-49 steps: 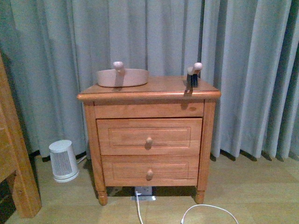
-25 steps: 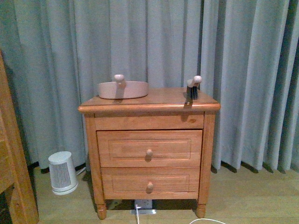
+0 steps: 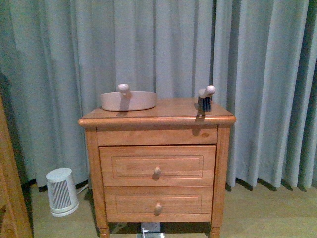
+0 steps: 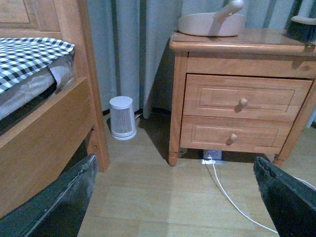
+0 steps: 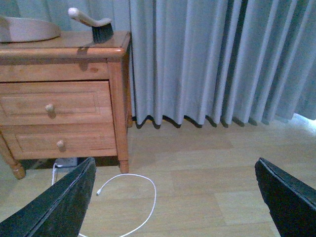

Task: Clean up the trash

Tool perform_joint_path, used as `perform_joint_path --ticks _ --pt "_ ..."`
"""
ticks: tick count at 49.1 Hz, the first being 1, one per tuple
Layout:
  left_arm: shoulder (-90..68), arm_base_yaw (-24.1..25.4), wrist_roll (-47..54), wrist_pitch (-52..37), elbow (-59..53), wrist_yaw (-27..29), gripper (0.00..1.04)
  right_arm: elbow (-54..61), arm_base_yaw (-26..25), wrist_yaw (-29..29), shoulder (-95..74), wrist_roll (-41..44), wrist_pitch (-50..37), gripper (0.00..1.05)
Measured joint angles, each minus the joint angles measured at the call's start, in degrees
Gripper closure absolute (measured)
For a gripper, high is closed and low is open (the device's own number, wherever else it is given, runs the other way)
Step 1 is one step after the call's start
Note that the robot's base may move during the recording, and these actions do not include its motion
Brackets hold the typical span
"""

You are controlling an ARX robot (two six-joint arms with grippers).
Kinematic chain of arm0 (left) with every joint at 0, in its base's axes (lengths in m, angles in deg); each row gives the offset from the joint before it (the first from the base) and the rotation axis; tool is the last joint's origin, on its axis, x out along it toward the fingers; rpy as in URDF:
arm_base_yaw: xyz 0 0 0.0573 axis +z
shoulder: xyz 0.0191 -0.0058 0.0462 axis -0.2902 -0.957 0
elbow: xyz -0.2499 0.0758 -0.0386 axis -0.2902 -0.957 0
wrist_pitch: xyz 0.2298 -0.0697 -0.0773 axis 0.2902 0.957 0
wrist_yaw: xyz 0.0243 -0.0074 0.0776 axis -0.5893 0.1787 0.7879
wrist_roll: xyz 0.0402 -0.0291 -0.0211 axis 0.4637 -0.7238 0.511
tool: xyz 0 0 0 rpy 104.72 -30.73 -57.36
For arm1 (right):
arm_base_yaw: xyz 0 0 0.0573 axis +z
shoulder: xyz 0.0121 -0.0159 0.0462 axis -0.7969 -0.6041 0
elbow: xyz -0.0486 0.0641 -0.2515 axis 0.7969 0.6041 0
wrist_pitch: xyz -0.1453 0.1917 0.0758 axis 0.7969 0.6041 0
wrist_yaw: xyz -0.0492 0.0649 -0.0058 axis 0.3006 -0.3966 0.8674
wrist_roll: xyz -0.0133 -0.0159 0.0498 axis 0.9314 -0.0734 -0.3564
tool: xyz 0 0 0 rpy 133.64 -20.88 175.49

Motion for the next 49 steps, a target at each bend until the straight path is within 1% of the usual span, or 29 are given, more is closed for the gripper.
perform_joint_path --ticks 49 --pt "0.0 0.0 0.0 0.0 0.0 0.0 0.08 0.0 0.0 0.0 0.0 0.0 0.0 0.07"
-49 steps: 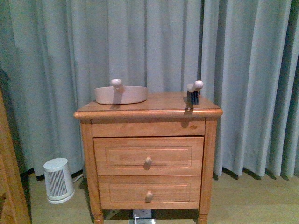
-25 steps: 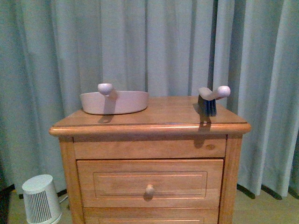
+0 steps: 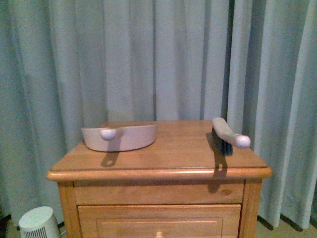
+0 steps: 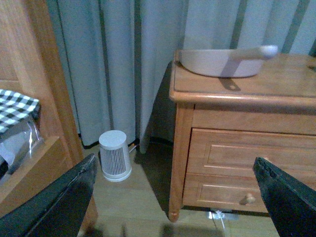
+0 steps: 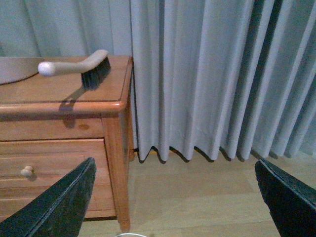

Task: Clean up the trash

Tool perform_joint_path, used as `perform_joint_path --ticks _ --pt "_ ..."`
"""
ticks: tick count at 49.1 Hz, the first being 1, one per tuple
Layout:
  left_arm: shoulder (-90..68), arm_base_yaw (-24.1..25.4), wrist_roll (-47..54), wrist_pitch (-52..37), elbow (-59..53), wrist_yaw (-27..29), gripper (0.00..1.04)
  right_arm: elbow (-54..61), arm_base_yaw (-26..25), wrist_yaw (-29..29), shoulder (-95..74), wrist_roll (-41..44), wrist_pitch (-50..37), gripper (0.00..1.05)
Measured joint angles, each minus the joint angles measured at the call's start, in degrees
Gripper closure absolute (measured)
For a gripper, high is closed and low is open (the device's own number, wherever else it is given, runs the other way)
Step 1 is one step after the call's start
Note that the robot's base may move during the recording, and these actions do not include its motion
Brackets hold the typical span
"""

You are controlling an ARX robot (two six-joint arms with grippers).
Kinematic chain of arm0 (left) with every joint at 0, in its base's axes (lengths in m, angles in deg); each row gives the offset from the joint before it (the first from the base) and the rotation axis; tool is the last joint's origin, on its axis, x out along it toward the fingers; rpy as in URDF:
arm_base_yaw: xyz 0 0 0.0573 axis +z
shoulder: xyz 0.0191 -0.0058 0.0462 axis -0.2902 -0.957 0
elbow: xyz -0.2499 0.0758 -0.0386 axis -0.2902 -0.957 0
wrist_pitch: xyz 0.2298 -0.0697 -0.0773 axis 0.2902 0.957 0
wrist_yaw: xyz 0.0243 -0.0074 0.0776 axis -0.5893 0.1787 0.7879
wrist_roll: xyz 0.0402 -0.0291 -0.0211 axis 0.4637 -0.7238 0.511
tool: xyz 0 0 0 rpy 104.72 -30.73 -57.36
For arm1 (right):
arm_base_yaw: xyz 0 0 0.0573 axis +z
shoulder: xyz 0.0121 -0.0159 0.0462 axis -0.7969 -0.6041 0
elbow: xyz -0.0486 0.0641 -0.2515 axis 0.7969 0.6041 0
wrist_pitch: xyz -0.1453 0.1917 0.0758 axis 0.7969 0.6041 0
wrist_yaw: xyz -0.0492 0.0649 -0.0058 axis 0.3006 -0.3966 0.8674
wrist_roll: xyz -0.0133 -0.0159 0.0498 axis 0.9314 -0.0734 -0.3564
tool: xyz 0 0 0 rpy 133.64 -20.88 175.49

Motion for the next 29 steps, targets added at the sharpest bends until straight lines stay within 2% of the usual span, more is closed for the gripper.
perform_joint_path --ticks 16,18,20,22,29 --pt "0.0 0.0 0.0 0.0 0.0 0.0 0.08 0.0 0.0 0.0 0.0 0.0 0.0 0.07" --pt "-0.7 -0.6 -0.4 0.9 0.3 1.5 0.08 0.0 0.0 0.0 0.0 0.0 0.0 0.07" --pt "-3.8 -2.2 -0.6 2.0 1.6 5.3 0.08 0.0 0.0 0.0 0.0 0.0 0.0 0.07" --pt "-9.4 -3.7 0.3 -0.6 3.4 8.2 0.08 0.0 0.0 0.1 0.0 0.0 0.0 0.07" --pt "-31.7 -8.8 5.9 -9.6 16.6 10.5 0.08 0.0 0.0 0.0 0.0 0.0 0.0 0.07"
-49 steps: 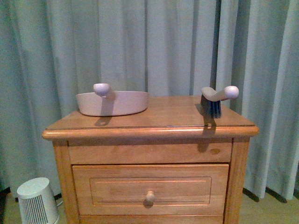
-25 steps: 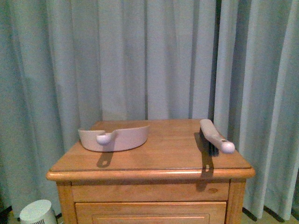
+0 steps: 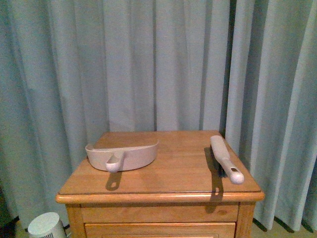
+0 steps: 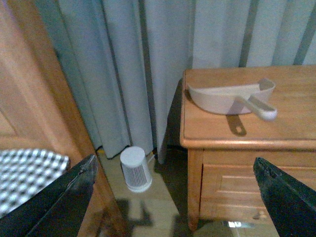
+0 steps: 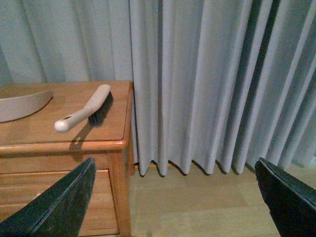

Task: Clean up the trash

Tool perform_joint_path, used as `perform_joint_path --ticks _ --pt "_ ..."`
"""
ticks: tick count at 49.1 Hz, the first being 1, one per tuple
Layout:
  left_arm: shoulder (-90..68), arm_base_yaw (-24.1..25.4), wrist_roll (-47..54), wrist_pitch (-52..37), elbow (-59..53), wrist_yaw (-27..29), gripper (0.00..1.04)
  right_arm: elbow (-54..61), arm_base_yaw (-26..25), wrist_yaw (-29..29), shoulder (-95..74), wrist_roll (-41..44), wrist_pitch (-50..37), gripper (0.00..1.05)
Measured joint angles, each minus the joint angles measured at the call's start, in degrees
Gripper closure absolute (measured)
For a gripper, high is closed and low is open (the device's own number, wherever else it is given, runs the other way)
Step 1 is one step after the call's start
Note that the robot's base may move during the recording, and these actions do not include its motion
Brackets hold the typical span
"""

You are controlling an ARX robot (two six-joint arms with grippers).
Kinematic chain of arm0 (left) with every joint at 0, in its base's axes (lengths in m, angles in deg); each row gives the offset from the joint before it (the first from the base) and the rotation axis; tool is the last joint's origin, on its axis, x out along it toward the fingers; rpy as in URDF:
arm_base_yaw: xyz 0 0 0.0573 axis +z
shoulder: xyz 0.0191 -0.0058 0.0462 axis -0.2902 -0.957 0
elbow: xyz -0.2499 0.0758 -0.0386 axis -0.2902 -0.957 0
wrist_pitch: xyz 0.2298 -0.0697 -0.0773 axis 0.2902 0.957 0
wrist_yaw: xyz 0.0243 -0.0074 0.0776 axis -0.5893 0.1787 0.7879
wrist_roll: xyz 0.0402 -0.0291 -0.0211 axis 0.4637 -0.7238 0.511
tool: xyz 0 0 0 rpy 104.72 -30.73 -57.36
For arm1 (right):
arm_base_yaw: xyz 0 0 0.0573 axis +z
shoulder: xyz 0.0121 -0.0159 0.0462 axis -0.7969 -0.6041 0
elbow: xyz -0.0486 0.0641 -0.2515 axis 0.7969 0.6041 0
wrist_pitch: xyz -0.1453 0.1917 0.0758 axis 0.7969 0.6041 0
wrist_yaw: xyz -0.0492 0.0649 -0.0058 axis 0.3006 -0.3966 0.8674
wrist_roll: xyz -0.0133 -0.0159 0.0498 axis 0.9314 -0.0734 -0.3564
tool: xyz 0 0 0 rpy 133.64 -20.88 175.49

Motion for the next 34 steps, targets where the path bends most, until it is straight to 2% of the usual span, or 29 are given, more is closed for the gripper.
perform_joint_path --ticks 12,23,34 --pt "-31.6 -7.6 4.9 6.6 27.9 2.0 0.08 0.0 0.0 0.0 0.0 0.0 0.0 0.07" --pt "-52.1 -10.6 0.5 17.5 51.3 4.4 0.08 0.0 0.0 0.0 0.0 0.0 0.0 0.07" --pt "-69.3 -13.7 -3.8 29.7 69.0 4.4 0.08 0.0 0.0 0.0 0.0 0.0 0.0 0.07"
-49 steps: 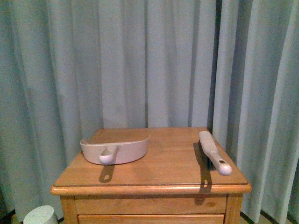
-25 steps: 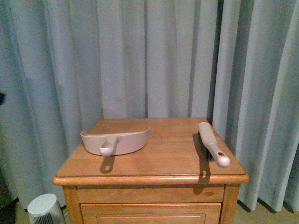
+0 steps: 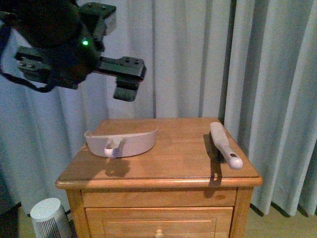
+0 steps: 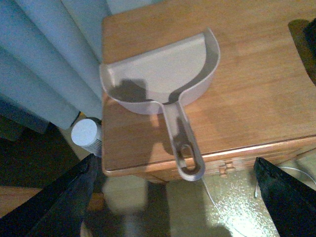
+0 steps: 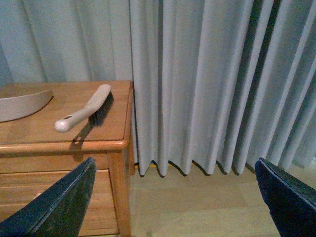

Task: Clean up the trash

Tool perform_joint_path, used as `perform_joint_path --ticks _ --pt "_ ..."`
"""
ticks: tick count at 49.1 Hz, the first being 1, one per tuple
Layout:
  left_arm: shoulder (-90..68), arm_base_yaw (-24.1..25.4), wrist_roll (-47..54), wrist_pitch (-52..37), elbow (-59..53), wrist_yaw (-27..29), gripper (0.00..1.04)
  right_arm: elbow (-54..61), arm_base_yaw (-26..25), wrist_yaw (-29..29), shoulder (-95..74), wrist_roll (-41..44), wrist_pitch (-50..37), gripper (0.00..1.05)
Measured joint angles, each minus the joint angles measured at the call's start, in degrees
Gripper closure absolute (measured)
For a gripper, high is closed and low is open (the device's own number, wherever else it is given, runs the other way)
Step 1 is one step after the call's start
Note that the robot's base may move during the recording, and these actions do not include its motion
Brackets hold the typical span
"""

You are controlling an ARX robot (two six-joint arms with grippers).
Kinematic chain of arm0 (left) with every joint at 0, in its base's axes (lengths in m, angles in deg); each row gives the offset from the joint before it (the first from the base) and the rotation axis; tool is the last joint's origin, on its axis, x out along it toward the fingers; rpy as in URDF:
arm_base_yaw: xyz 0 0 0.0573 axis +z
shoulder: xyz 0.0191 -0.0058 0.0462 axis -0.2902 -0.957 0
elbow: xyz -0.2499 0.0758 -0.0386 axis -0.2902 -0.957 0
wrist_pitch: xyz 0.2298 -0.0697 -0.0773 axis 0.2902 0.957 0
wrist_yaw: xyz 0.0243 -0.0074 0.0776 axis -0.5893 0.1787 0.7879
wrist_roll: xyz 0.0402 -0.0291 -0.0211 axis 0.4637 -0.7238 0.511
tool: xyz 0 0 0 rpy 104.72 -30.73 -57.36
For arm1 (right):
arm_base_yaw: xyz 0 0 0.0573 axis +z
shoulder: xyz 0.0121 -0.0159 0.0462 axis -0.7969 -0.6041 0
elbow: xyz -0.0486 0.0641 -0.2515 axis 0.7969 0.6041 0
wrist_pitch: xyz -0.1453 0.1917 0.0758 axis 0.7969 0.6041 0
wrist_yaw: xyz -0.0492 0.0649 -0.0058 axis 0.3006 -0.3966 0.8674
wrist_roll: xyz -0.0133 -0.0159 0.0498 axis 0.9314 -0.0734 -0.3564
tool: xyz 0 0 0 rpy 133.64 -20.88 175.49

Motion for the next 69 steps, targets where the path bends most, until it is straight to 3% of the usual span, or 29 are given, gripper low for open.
perform_joint_path --ticks 28,48,69 --pt "-26.7 0.2 -7.7 12.3 26.4 -1.3 0.08 0.0 0.0 0.0 0.0 0.0 0.0 0.07" --pt "-31.7 3.8 -8.2 11.1 27.3 -1.5 0.08 0.0 0.0 0.0 0.0 0.0 0.0 0.07" --pt "-33.2 4.5 -7.2 7.8 25.8 -2.7 0.08 0.0 0.0 0.0 0.0 0.0 0.0 0.07"
